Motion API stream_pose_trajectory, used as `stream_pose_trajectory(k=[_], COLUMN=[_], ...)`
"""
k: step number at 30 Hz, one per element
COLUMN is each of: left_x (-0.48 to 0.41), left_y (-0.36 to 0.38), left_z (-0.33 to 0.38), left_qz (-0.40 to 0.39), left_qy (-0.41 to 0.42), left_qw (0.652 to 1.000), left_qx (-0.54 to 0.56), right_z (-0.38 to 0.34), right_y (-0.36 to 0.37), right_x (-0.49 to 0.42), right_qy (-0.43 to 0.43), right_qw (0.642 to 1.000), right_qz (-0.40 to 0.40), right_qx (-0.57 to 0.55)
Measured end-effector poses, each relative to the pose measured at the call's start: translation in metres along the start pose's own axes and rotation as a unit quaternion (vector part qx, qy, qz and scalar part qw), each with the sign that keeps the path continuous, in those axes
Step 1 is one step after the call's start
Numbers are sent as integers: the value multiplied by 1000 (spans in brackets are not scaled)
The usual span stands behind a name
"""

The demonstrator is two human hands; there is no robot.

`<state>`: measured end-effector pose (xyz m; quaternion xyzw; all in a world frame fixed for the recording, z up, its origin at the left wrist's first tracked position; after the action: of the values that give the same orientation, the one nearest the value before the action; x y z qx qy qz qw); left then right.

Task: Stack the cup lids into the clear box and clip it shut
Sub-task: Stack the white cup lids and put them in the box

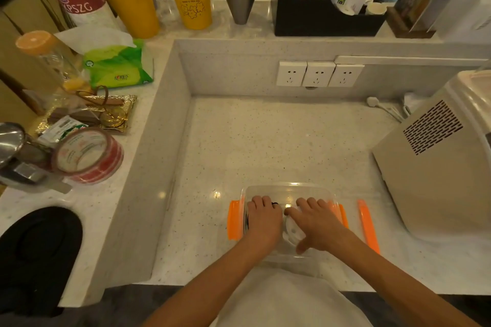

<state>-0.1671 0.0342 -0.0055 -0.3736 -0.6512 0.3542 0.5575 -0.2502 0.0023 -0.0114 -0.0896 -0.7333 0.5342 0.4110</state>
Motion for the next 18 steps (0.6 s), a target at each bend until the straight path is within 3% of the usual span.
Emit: stream_pose_trajectory(k=[10, 18], left_x=[1, 5], left_y=[17, 16], left_z=[2, 4], left_qz=[-12, 7], left_qy=[12, 7], left_qw=[996, 998], left_qx=[85, 59], right_z=[2, 5], right_y=[25, 7], right_x=[-1, -5], right_qy=[44, 29], right_qw=[994, 989], right_qz=[-18, 52], right_qx=[-98, -136])
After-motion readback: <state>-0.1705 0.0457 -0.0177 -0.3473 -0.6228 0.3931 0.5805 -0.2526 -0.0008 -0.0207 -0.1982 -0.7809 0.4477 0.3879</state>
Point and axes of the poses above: each hand's wrist, its own x-axis away from the middle knuckle, its own y-axis out of the palm, z = x × y, the point moved 9 cm from there along -x, towards the middle knuckle, and after that the axes turned 9 degrees about -x, right-handed, at the moved point
